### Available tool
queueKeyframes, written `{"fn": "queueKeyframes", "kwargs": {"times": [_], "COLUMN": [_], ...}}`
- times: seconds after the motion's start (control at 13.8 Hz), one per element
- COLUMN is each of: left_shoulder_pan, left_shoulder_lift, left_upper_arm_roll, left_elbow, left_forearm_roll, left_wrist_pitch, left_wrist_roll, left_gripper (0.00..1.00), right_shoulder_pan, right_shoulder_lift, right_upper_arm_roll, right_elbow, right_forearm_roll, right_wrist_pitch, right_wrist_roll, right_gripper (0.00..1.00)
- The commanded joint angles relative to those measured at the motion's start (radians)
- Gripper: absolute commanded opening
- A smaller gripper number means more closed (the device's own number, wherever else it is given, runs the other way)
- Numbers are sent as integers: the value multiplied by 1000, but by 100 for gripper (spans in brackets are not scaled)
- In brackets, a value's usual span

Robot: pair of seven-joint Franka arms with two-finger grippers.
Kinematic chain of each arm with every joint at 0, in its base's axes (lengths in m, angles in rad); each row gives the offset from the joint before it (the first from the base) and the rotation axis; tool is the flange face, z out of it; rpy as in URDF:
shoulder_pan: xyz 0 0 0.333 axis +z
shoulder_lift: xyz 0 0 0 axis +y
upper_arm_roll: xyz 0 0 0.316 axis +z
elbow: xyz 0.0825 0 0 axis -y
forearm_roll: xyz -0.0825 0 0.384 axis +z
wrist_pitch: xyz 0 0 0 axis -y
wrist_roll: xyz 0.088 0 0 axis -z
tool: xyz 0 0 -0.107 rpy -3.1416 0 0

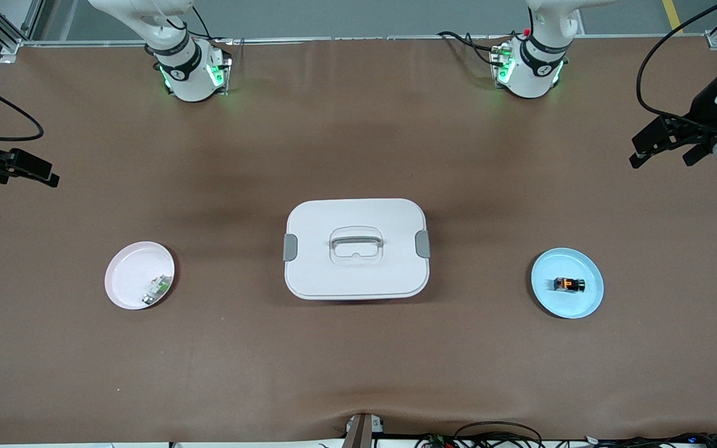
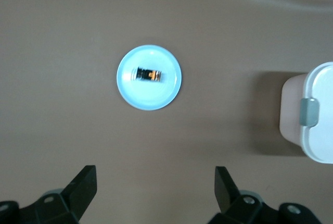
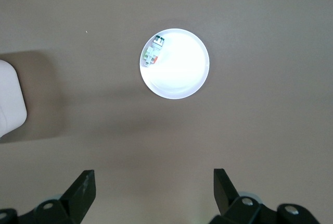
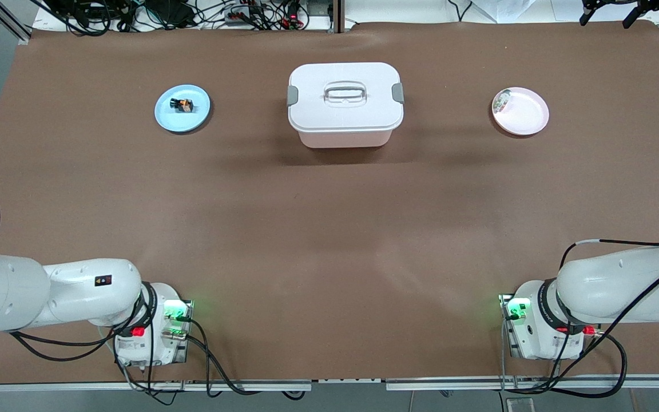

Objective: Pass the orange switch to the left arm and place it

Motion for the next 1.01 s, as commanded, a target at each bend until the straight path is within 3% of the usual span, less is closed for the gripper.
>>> {"fn": "queueKeyframes", "kwargs": {"times": [0.0,0.43,0.72,0.94], "left_shoulder_pan": [-108,-142,-111,-119], "left_shoulder_lift": [103,104,93,93], "left_upper_arm_roll": [100,126,129,120], "left_elbow": [124,115,120,121], "left_forearm_roll": [40,65,65,63], "left_wrist_pitch": [-16,-38,-52,-52], "left_wrist_roll": [16,51,62,39], "left_gripper": [100,100,100,100], "right_shoulder_pan": [-4,-1,-1,-1], "right_shoulder_lift": [-28,-30,-28,-45], "right_upper_arm_roll": [3,3,3,2], "right_elbow": [-30,-27,-24,-8], "right_forearm_roll": [-12,-13,-13,-15], "right_wrist_pitch": [18,33,59,12], "right_wrist_roll": [-9,-9,-9,-9], "right_gripper": [100,100,100,100]}}
